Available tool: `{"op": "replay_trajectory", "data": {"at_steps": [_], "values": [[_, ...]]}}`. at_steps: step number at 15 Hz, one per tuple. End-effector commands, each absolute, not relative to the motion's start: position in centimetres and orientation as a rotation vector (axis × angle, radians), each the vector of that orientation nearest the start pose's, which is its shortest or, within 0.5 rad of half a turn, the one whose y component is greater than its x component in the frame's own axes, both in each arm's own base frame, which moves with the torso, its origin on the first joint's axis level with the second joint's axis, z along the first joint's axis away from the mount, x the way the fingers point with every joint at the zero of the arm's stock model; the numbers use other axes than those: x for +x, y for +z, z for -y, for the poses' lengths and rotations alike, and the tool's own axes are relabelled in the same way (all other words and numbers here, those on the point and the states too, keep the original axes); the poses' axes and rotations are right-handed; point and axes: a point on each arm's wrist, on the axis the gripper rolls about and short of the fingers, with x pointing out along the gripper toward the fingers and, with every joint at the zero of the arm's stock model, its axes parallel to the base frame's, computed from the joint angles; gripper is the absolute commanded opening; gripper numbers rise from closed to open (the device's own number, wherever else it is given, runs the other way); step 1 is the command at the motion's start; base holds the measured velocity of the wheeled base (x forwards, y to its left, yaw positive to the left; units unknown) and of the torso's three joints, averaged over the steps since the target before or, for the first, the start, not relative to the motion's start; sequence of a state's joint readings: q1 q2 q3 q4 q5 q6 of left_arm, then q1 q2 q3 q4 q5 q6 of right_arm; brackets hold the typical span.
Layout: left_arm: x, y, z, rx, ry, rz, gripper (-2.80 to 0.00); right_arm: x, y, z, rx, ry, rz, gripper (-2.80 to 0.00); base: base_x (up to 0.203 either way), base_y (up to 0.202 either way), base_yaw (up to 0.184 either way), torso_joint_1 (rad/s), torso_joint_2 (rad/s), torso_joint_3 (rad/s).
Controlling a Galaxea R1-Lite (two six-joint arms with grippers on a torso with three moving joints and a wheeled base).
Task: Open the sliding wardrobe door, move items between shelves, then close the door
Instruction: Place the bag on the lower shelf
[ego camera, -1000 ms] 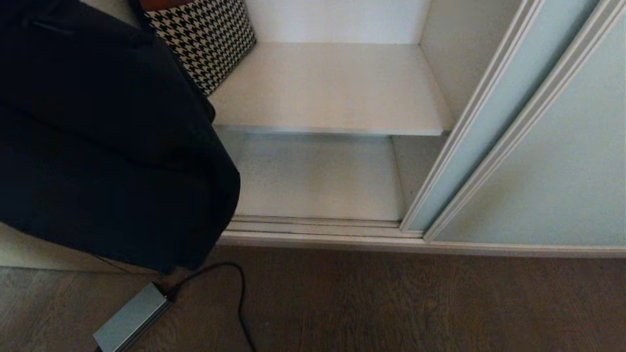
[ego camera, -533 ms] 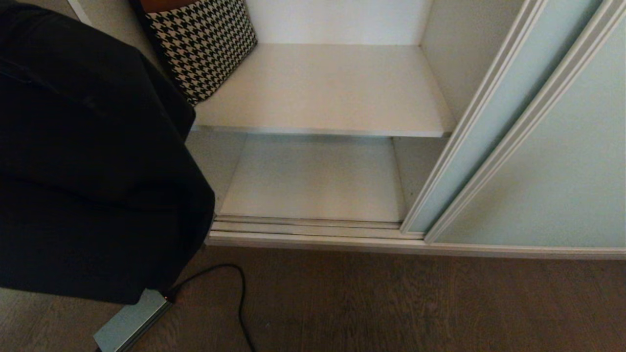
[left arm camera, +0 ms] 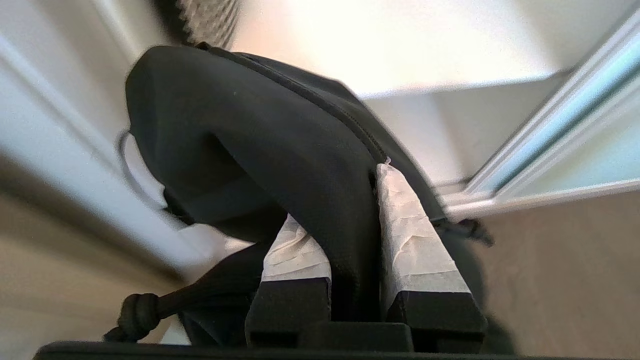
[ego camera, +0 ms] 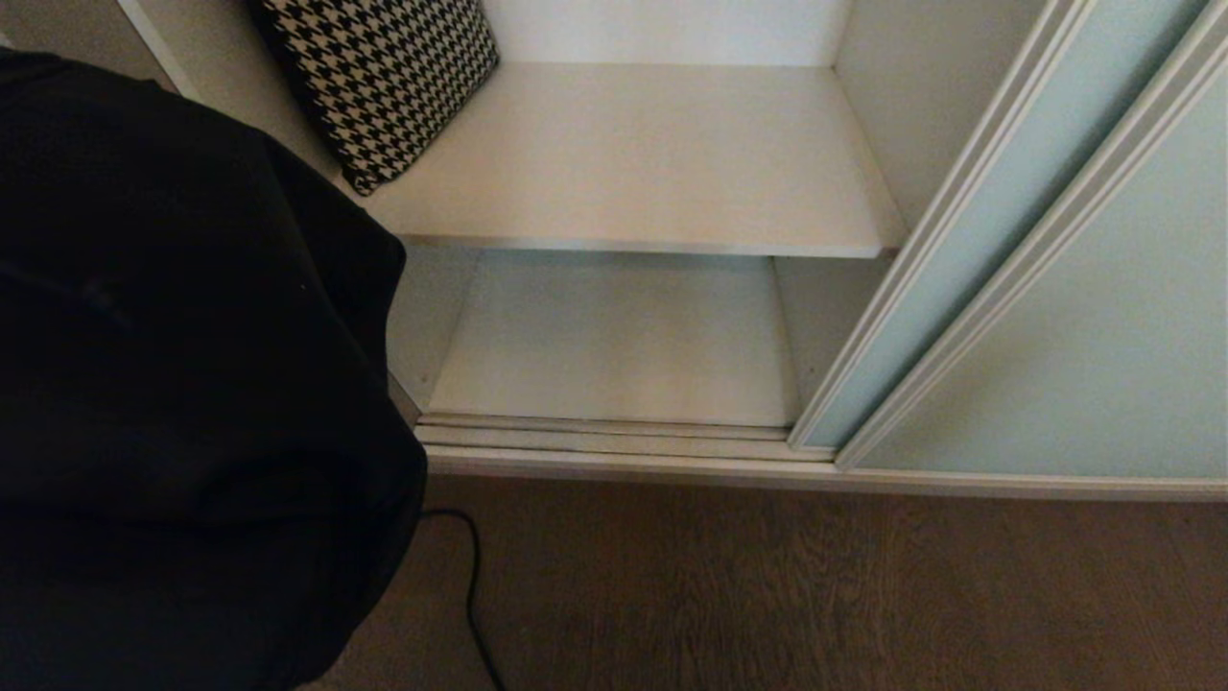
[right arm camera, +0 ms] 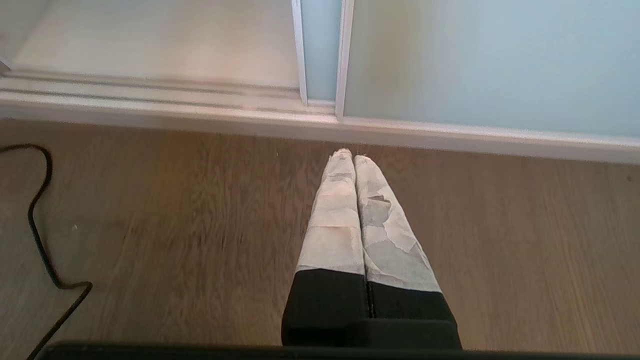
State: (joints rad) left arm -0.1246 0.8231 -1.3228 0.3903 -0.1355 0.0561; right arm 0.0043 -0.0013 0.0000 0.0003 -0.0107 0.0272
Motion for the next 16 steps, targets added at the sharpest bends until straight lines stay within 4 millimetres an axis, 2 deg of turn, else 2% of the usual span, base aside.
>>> {"op": "replay_trajectory", "data": {"at_steps": [1,5,8,16], "values": [[-0.4,37.0,0.3,0.059,-0.217,0.074,-2.8,-2.3,7.5,0.0,0.028,-0.006,0.003,-2.8,0.0,0.0,0.0,0.005,0.01,-0.181],[-1.6,34.4,0.2,0.056,-0.199,0.009,-2.8,-2.3,7.5,0.0,0.028,-0.006,0.003,-2.8,0.0,0.0,0.0,0.004,0.0,-0.193],[-1.7,32.3,0.2,0.054,-0.193,-0.038,-2.8,-2.3,7.5,0.0,0.028,-0.007,0.003,-2.8,0.0,0.0,0.0,0.003,0.0,-0.202],[-1.4,31.4,0.3,0.047,-0.197,-0.069,-2.8,-2.3,7.5,0.0,0.028,-0.006,0.003,-2.8,0.0,0.0,0.0,0.004,0.0,-0.199]]}}
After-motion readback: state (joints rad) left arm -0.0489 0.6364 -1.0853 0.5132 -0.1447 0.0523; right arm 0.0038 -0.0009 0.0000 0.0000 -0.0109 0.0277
